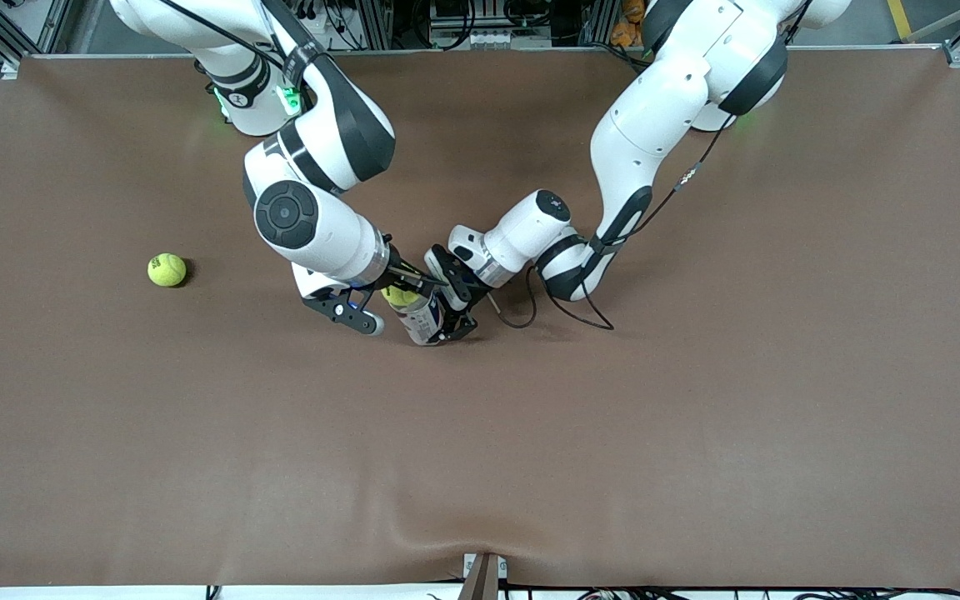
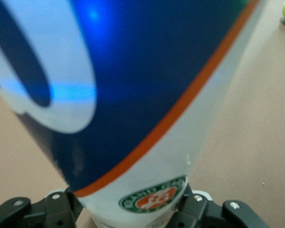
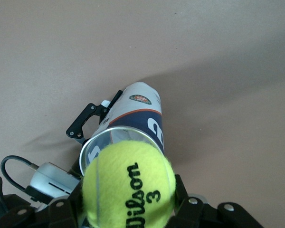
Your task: Insert tennis ball vertically with right arm
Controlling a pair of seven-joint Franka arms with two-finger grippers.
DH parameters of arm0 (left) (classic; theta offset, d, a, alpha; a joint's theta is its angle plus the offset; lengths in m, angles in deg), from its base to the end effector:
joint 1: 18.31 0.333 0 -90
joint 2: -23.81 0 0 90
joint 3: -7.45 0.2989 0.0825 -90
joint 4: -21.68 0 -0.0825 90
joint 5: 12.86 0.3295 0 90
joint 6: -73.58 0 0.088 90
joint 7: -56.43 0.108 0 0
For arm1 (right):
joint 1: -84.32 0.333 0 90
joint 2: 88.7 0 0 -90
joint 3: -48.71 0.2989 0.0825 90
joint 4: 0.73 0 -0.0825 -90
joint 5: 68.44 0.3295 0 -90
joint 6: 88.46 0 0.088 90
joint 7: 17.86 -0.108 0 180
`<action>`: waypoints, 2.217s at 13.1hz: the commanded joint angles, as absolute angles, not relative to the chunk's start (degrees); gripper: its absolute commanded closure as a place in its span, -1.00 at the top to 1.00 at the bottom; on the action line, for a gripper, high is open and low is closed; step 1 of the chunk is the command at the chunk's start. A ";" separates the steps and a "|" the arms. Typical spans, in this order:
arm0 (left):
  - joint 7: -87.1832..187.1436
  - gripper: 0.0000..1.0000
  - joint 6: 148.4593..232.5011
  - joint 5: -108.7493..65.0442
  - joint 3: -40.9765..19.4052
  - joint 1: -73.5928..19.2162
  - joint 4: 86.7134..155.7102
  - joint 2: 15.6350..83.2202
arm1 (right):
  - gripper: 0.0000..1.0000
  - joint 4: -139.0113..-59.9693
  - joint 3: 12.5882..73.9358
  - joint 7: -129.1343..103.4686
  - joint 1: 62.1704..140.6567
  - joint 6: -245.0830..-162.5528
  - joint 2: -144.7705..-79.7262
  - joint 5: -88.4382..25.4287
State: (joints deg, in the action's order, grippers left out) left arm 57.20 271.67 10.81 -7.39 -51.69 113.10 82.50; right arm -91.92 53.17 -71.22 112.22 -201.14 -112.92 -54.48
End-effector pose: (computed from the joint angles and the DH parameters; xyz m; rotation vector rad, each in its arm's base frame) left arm 0.4483 -0.5007 0.1858 2.1394 -1.2898 1.0311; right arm 0.5139 0.3371 0.3957 -2.8887 0.6952 0.3101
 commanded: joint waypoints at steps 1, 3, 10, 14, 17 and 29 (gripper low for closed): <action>56.69 0.52 271.95 10.96 -7.23 -51.62 113.26 82.43 | 1.00 -90.30 53.02 -74.11 112.79 -200.43 -113.30 -55.25; 56.69 0.52 271.95 11.13 -7.23 -51.62 113.26 82.43 | 1.00 -90.20 53.02 -74.11 112.70 -200.43 -113.22 -55.17; 56.78 0.52 271.95 11.22 -7.23 -51.54 113.35 82.34 | 1.00 -91.86 52.58 -62.03 103.41 -193.16 -111.20 -58.14; 56.87 0.52 271.95 11.31 -7.23 -51.62 113.35 82.43 | 1.00 -102.66 52.67 -49.98 94.36 -193.23 -106.90 -62.99; 56.87 0.53 271.95 11.31 -7.23 -51.71 113.35 82.43 | 1.00 -107.24 52.67 -35.75 84.87 -193.31 -106.89 -63.08; 57.13 0.53 271.95 11.49 -6.96 -51.62 113.26 82.78 | 1.00 -122.80 52.67 -7.67 62.61 -202.71 -108.21 -68.26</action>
State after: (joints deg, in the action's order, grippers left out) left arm 57.20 271.67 10.81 -7.37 -51.67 113.10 82.50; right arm -117.90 51.21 -8.35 63.42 -199.67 -109.74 -67.41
